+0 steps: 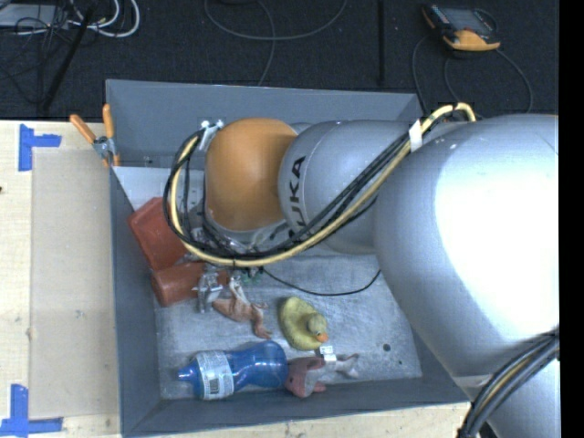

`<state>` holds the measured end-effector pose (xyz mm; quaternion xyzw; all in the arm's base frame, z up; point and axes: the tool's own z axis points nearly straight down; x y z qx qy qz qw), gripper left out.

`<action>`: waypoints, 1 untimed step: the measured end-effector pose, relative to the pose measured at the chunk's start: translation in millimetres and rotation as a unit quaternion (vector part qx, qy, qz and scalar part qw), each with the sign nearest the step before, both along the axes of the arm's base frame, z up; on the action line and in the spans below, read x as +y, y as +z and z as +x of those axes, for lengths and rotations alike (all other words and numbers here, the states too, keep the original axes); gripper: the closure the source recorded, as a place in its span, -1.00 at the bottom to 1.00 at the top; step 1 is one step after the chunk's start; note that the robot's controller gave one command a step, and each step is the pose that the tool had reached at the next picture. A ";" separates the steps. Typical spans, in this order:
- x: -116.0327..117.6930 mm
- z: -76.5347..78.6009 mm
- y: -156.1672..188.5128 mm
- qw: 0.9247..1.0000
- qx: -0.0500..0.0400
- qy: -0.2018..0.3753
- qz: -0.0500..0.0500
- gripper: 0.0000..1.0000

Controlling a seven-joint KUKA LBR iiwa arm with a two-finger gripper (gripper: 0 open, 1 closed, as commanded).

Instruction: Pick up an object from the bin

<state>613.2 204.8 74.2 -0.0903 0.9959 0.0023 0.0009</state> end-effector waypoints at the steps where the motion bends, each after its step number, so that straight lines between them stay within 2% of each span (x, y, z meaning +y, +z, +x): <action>1: -0.3 0.1 1.2 1.000 0.000 0.000 -0.001 1.00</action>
Offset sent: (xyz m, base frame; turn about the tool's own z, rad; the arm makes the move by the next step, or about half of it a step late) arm 0.0000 -0.0001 0.0481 0.0000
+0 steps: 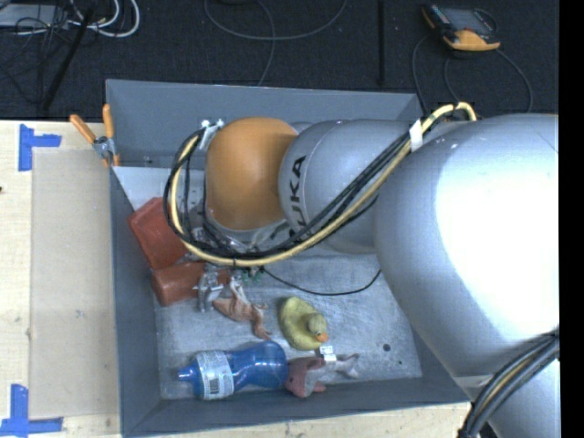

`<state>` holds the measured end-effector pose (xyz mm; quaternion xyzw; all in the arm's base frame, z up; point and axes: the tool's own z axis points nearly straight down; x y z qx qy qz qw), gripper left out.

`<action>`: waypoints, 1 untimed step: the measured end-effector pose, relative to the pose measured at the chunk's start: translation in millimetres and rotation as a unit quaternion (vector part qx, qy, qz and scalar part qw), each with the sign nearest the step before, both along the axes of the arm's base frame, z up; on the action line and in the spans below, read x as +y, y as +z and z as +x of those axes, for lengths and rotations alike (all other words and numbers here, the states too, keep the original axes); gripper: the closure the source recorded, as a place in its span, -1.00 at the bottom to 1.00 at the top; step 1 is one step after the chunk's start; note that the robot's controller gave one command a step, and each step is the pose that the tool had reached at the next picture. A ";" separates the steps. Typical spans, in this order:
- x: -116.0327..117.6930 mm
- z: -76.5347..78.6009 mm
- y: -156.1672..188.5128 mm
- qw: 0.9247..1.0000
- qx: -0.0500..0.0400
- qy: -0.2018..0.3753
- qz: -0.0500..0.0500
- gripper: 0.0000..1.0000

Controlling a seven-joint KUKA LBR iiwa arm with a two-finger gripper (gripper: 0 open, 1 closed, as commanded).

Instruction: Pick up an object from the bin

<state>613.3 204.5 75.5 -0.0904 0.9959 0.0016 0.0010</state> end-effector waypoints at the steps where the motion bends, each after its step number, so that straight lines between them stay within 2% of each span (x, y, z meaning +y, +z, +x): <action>1: -0.9 -1.1 4.7 1.000 0.002 0.000 -0.001 1.00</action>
Offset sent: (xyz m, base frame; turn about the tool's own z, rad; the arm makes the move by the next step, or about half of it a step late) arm 0.0001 0.0002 0.0312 0.0000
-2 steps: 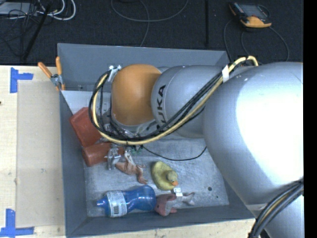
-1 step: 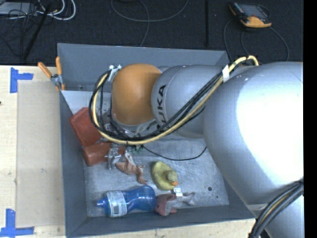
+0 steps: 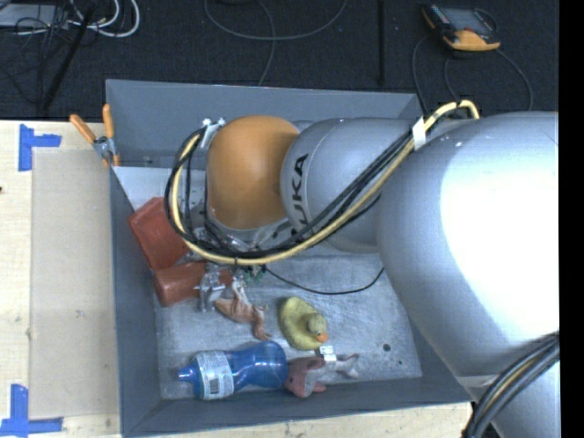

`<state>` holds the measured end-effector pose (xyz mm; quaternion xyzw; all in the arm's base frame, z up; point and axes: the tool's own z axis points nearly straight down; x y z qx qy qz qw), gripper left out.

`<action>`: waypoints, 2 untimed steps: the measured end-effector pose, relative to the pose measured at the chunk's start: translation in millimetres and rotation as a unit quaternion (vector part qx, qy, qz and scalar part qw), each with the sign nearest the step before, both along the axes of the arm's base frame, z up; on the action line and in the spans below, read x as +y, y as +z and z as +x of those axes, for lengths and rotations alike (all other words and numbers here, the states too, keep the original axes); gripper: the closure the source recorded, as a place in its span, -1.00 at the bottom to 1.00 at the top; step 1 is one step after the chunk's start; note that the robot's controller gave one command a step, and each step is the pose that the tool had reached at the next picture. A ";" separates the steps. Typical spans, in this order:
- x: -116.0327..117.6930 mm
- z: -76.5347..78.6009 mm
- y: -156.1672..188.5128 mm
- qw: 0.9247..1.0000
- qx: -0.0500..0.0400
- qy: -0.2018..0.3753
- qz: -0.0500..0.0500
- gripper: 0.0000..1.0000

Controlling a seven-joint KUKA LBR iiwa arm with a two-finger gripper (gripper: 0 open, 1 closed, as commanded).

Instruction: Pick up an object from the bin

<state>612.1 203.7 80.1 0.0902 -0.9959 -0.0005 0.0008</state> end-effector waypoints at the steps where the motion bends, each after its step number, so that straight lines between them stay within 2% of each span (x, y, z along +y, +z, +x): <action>1: -0.2 -0.1 12.3 1.000 0.000 0.000 0.000 1.00; 2: 0.1 0.9 20.6 1.000 -0.001 -0.001 0.000 1.00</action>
Offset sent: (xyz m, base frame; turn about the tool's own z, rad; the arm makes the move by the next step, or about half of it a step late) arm 0.0001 0.0000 0.0370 0.0000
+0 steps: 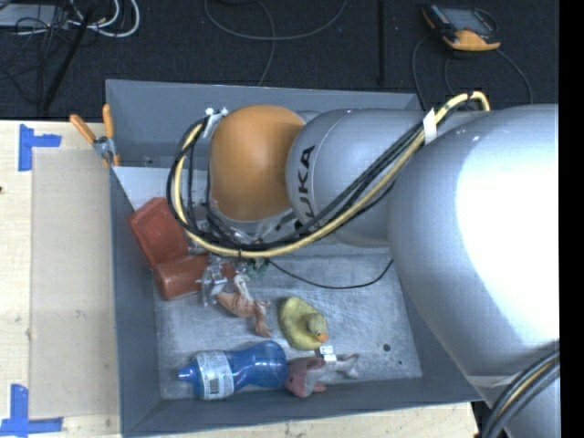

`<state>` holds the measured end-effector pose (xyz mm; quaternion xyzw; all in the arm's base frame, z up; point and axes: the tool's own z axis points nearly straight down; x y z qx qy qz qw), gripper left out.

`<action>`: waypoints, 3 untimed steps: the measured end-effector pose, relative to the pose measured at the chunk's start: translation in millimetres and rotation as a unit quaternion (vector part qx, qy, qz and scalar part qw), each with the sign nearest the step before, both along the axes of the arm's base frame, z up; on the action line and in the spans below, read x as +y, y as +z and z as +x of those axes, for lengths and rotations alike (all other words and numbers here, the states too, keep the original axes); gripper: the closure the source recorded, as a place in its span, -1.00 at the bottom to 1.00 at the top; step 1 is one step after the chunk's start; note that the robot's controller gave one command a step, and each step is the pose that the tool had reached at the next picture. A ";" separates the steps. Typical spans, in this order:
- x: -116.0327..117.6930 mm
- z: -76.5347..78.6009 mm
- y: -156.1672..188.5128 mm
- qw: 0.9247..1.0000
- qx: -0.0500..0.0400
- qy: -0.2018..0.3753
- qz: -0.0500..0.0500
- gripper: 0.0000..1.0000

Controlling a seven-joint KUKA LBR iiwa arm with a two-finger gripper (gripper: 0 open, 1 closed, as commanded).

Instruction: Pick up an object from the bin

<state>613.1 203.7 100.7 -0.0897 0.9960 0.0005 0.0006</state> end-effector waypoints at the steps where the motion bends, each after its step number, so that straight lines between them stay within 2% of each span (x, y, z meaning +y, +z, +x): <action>1: -0.5 -1.4 9.4 1.000 0.002 0.000 -0.001 1.00; 3: -0.5 -1.7 42.7 1.000 0.003 0.000 -0.001 1.00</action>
Offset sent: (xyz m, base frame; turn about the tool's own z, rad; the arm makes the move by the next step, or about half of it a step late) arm 0.0002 -0.0001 0.0634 0.0000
